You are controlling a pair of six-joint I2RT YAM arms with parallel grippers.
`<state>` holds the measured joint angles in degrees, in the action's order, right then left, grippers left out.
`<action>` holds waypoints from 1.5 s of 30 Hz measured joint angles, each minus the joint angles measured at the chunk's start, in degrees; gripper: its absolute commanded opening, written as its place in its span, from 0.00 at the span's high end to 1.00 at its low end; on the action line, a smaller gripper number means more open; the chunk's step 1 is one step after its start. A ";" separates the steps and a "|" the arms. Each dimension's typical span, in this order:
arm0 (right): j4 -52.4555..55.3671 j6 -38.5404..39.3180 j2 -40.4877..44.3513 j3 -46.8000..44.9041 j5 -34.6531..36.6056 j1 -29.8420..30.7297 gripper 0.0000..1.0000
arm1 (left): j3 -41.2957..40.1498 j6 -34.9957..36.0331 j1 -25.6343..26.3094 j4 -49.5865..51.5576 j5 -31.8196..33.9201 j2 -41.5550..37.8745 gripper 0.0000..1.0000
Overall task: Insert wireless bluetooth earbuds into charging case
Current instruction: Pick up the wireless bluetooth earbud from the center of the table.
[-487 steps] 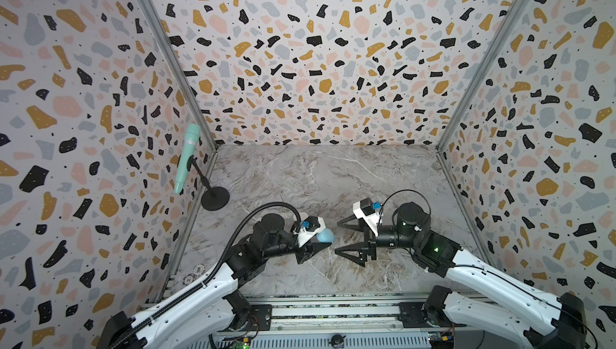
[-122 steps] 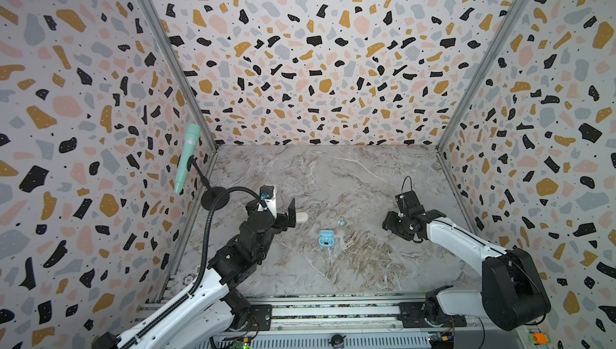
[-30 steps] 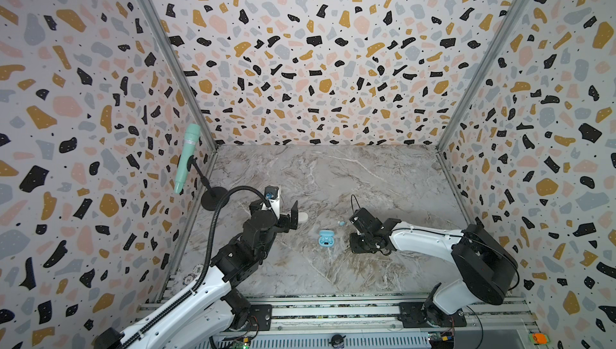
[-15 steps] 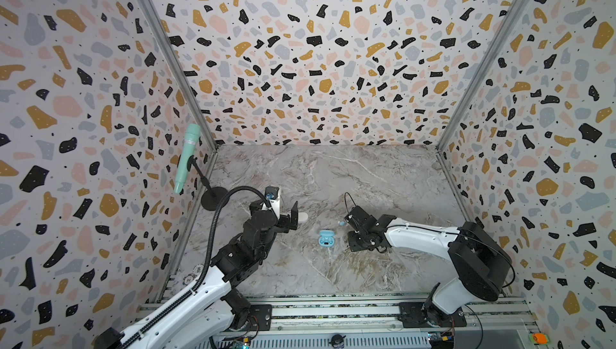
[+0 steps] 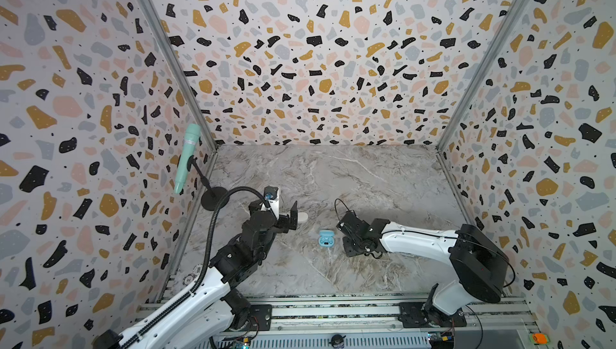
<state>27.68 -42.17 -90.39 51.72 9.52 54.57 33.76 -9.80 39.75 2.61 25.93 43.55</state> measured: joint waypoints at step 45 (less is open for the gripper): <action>1.73 -8.96 -1.18 0.31 1.53 1.44 0.70 | 0.00 0.07 0.00 0.31 -0.50 -0.13 0.00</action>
<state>29.41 -51.13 -91.57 52.03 11.05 56.01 33.76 -9.74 39.75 2.92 25.43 43.42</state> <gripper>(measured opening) 0.312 0.997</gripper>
